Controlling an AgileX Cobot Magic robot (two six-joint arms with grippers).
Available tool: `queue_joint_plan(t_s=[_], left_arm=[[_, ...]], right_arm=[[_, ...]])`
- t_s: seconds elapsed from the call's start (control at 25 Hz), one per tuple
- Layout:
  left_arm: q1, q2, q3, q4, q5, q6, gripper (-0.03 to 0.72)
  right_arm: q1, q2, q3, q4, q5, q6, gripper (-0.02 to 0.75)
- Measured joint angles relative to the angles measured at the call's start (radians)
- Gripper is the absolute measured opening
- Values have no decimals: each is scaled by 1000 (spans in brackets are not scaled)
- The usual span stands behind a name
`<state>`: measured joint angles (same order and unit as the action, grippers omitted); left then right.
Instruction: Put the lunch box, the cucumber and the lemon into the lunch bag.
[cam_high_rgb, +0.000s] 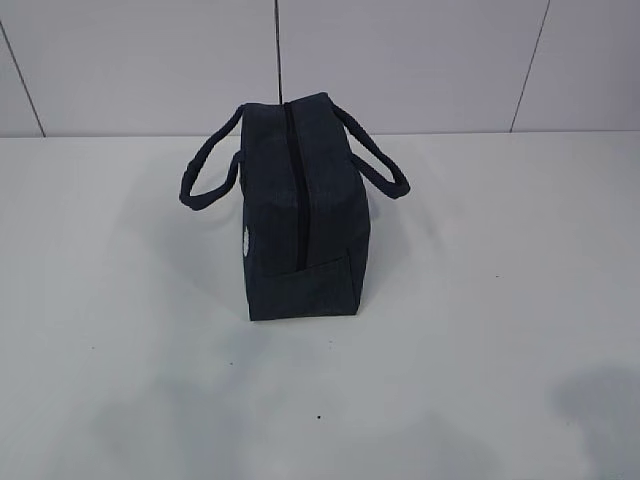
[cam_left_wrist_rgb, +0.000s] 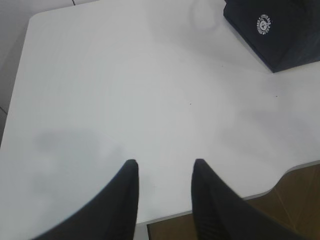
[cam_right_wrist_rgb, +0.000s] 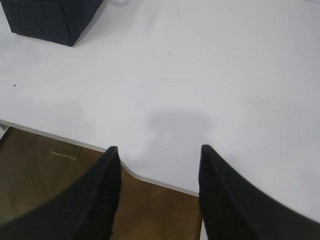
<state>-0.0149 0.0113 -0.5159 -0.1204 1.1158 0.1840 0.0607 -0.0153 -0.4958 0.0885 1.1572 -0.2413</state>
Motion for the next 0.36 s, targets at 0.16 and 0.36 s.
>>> queue_joint_plan(t_s=[0.16, 0.36], left_arm=[[0, 0, 0, 0, 0, 0, 241], [0, 0, 0, 0, 0, 0, 239]], right_arm=[[0, 0, 0, 0, 0, 0, 383], [0, 0, 0, 0, 0, 0, 383]])
